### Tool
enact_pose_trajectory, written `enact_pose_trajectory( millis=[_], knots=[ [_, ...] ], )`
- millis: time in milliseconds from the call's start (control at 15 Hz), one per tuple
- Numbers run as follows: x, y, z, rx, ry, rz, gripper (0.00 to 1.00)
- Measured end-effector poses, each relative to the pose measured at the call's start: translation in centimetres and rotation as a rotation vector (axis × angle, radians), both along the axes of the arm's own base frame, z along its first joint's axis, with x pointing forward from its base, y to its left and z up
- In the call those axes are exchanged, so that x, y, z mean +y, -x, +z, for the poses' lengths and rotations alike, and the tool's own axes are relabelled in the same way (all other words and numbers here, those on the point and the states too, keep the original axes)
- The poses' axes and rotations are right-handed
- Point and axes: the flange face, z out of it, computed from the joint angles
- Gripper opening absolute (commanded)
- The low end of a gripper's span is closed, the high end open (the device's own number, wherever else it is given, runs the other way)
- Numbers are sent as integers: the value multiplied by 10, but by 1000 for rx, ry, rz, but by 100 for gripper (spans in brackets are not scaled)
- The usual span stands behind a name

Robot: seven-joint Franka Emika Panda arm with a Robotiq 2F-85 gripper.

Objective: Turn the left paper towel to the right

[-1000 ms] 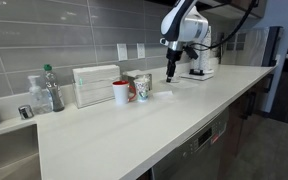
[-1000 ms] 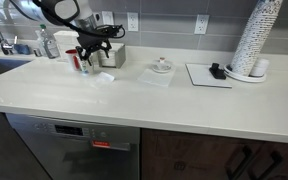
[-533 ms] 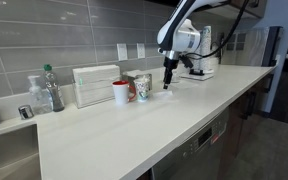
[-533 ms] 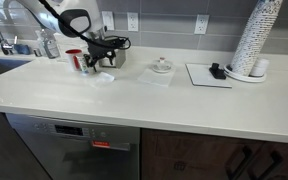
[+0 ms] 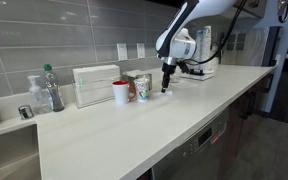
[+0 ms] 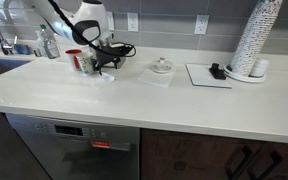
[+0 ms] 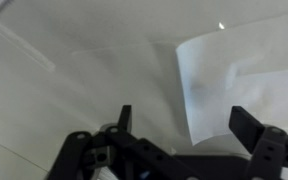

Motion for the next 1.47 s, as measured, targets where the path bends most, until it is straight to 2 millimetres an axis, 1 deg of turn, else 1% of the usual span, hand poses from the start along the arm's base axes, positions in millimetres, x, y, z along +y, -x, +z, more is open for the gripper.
enact_pose_trajectory(
  millis=[133, 267, 467, 600, 667, 933, 1133, 1267, 1467],
  knots=[
    [-2, -5, -6, 3, -7, -3, 58],
    [-2, -8, -12, 13, -16, -2, 44],
    [-3, -11, -20, 36, -29, 5, 19],
    [-4, -12, -20, 54, -36, 7, 6],
    [-4, -12, -19, 63, -38, 8, 1],
    [-8, -12, -15, 99, -46, 10, 0],
    [-13, -11, -4, 105, -48, 6, 0],
    [-19, -9, 15, 89, -55, -8, 0],
    [-31, 2, 53, 69, -109, -61, 0]
  ],
)
